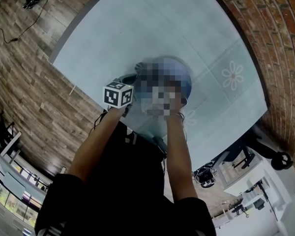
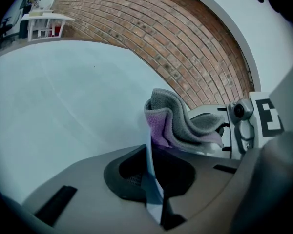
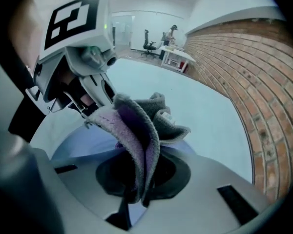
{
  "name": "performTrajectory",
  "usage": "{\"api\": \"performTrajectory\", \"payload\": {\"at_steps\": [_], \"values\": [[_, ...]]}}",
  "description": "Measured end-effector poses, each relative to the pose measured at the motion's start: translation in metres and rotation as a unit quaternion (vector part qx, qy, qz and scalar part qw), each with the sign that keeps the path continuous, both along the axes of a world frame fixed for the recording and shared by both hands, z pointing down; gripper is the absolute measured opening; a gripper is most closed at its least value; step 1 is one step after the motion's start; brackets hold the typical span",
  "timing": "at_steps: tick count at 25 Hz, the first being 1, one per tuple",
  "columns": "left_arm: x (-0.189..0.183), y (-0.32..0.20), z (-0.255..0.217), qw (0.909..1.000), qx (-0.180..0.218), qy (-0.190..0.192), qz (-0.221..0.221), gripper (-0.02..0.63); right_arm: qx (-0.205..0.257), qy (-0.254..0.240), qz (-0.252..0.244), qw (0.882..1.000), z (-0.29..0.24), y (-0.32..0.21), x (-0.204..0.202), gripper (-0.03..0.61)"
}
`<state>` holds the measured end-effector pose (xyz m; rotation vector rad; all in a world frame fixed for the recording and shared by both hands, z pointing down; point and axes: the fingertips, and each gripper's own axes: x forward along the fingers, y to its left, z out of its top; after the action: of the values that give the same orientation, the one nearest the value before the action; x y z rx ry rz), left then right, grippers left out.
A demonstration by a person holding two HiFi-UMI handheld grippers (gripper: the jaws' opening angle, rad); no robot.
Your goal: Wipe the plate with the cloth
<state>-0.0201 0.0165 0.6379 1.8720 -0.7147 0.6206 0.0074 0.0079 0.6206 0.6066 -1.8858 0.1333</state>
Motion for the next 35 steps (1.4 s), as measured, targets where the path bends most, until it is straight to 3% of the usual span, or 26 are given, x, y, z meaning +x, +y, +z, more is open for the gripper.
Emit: {"api": "performTrajectory", "payload": {"at_steps": [6,10,14,23,29,35], "values": [[0.000,-0.001,0.000,1.0000,-0.003,0.006,0.003,0.043,0.048,0.034,0.132,0.990,-0.019,-0.008,0.067,0.057],[0.000,-0.002,0.000,1.0000,0.001,0.005,0.005,0.043,0.048,0.071,0.158,0.984,-0.008,-0.012,0.102,0.057],[0.002,0.000,0.000,1.0000,-0.001,0.007,0.005,0.043,0.036,0.061,0.166,0.984,0.006,-0.010,0.105,0.056],[0.002,-0.002,-0.001,1.0000,0.002,0.005,0.006,0.043,0.054,0.094,0.065,0.992,0.005,-0.004,0.054,0.055],[0.001,-0.001,0.000,1.0000,-0.001,0.005,0.003,0.043,0.062,0.091,-0.001,0.994,0.006,0.019,0.020,0.054],[0.001,-0.001,0.000,1.0000,-0.004,0.007,0.002,0.043,0.066,0.079,-0.025,0.994,0.006,0.037,0.007,0.054]]}}
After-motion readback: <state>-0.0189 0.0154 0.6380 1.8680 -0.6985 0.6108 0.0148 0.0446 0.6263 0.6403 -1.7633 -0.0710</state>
